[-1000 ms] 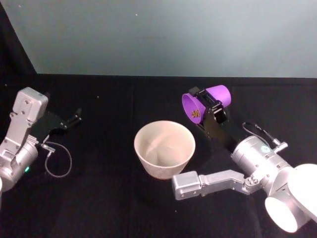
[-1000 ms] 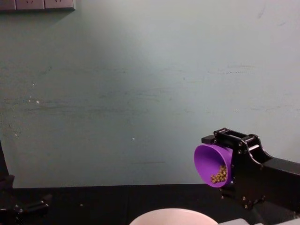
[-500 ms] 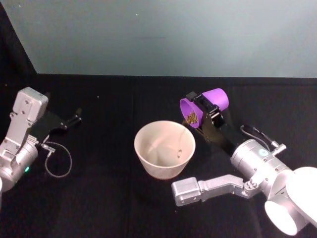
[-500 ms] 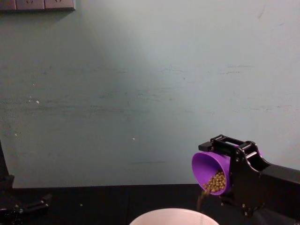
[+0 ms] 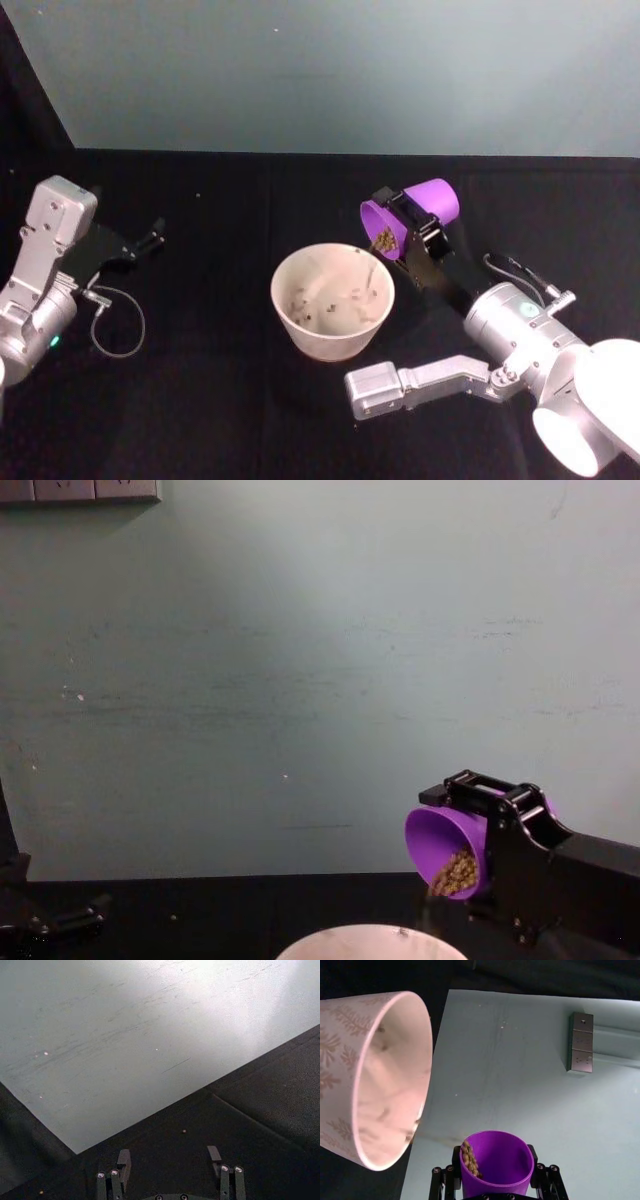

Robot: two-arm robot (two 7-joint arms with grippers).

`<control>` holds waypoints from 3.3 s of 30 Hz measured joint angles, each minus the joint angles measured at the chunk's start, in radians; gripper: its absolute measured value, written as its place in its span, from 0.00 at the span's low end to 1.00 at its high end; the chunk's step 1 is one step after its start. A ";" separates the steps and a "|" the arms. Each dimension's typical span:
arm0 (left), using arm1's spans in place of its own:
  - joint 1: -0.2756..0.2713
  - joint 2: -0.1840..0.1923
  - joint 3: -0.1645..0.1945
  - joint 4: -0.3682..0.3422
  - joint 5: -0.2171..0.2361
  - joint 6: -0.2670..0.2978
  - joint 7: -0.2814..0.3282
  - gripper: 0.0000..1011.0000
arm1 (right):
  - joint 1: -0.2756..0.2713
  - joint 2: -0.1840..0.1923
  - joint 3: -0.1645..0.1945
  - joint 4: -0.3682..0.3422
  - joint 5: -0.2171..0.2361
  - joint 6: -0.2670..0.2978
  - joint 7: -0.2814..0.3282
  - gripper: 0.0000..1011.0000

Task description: Pick up the cup and pour the mung beans from the cup into the bowl.

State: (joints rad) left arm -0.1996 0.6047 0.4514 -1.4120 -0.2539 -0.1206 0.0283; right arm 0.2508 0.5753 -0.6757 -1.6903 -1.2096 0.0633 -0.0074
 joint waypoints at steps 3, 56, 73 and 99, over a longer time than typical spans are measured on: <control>0.000 0.000 0.000 0.000 0.000 0.000 0.000 0.99 | 0.000 0.000 -0.002 0.001 -0.005 0.000 0.000 0.73; 0.000 0.000 0.000 0.000 0.000 0.000 0.000 0.99 | 0.017 0.003 -0.058 0.033 -0.077 0.021 -0.003 0.73; 0.000 0.000 0.000 0.000 0.000 0.000 0.000 0.99 | 0.027 0.024 -0.078 0.024 -0.122 0.035 -0.002 0.73; 0.000 0.000 0.000 0.000 0.000 0.000 0.000 0.99 | 0.054 0.053 -0.107 0.011 -0.177 0.044 0.009 0.73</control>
State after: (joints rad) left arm -0.1995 0.6047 0.4513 -1.4120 -0.2539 -0.1205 0.0283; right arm 0.3047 0.6280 -0.7830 -1.6793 -1.3868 0.1075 0.0021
